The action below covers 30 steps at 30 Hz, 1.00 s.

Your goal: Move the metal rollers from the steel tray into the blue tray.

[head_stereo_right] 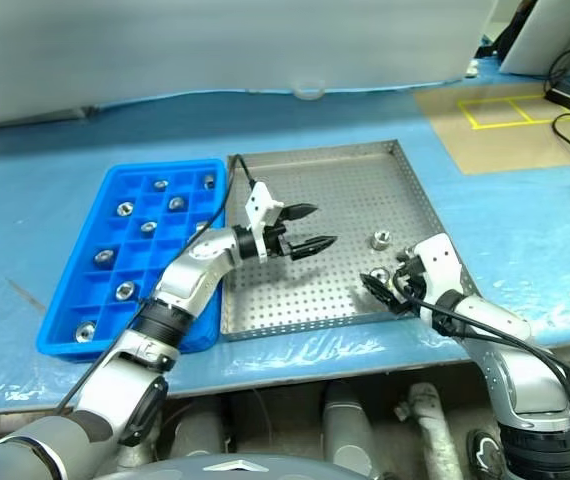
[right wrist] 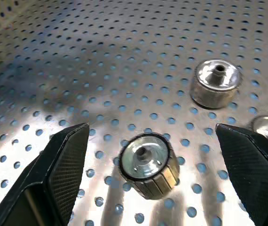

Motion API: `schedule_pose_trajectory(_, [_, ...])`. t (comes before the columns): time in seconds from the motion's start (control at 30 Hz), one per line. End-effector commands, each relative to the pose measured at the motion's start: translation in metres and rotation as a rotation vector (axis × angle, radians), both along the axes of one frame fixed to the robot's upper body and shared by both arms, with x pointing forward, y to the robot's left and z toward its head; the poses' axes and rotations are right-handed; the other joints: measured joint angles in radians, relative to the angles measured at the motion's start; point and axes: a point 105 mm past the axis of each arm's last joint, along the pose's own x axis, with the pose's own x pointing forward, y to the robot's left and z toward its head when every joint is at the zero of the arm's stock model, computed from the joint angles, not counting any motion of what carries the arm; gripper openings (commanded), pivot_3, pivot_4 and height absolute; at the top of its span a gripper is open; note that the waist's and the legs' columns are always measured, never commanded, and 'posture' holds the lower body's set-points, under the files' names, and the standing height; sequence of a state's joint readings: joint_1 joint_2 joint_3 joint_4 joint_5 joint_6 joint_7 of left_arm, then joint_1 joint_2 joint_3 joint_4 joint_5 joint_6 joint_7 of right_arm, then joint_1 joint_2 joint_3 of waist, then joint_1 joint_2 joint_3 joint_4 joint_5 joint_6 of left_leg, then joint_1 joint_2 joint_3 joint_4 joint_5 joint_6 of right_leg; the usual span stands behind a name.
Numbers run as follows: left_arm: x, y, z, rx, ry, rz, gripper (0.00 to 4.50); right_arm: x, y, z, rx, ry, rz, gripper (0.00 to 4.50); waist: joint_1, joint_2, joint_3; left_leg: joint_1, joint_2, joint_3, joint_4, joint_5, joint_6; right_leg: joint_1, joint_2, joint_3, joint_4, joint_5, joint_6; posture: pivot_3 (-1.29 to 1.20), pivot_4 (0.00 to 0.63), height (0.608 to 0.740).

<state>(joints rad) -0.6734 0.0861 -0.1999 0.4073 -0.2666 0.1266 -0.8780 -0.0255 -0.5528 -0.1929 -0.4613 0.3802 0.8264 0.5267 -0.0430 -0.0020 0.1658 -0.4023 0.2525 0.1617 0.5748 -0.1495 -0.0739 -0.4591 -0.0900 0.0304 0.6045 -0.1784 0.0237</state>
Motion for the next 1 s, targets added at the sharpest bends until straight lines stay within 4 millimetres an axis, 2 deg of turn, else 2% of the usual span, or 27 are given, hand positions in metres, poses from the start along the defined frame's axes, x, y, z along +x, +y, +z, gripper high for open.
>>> schedule_pose_trajectory(0.03, [0.003,-0.002,0.014,-0.038,-0.043,0.003,4.33,0.009,-0.005,0.012,-0.019,-0.028,-0.037,4.50,-0.001,0.000,0.000,0.000,0.000,0.000,0.001,0.000,0.000,0.000,0.000,0.000,0.000,0.000,0.000,-0.43,0.150,0.740])
schedule_pose_trajectory(0.13, [0.000,-0.004,0.012,-0.033,-0.049,-0.001,4.33,0.018,-0.013,0.000,-0.065,0.033,-0.081,4.50,0.001,0.000,0.000,-0.001,-0.001,0.000,0.002,-0.001,0.002,0.000,-0.001,0.000,0.000,0.000,0.000,-0.40,0.150,0.740])
schedule_pose_trajectory(0.23, [-0.004,-0.002,0.010,-0.019,-0.061,-0.004,4.33,0.022,-0.005,-0.010,-0.041,0.095,-0.059,4.50,0.001,0.000,0.000,-0.002,-0.001,0.000,0.002,-0.002,0.003,0.000,-0.001,0.000,0.000,0.000,0.000,-0.38,0.150,0.740])
schedule_pose_trajectory(0.4, [0.001,0.007,0.012,-0.016,-0.077,0.045,4.33,0.026,0.000,-0.023,-0.070,0.172,-0.016,4.50,0.007,-0.001,0.000,-0.001,0.000,0.000,0.001,-0.002,0.004,0.002,-0.001,0.000,-0.001,0.004,-0.006,-0.32,0.150,0.740])
schedule_pose_trajectory(0.7, [0.004,0.010,0.011,-0.008,-0.095,0.078,4.33,0.060,-0.006,-0.001,-0.095,0.049,-0.057,4.50,0.017,-0.002,-0.001,0.001,-0.001,0.000,0.002,-0.002,0.004,0.004,-0.002,0.000,-0.001,0.000,0.000,-0.29,0.150,0.740])
schedule_pose_trajectory(0.9, [0.004,0.010,0.012,-0.006,-0.106,0.082,4.33,0.067,-0.010,0.001,-0.103,0.020,-0.077,4.50,0.032,-0.002,-0.001,0.001,-0.001,0.001,0.000,-0.002,0.004,0.003,-0.002,0.000,-0.001,0.004,-0.007,-0.28,0.150,0.740])
schedule_pose_trajectory(0.97, [0.004,0.010,0.011,-0.004,-0.105,0.084,4.33,0.063,0.005,0.018,-0.013,-0.048,0.002,4.50,0.031,-0.002,-0.001,0.000,-0.001,0.001,0.000,-0.003,0.004,0.003,-0.002,0.000,-0.002,0.004,-0.007,-0.28,0.150,0.740])
schedule_pose_trajectory(1.0, [0.004,0.010,0.010,0.003,-0.105,0.083,4.33,0.055,0.017,0.024,0.036,-0.053,0.081,4.50,0.031,-0.002,-0.001,0.000,-0.001,0.002,0.000,-0.003,0.005,0.002,-0.002,0.000,-0.002,0.004,-0.007,-0.29,0.150,0.740])
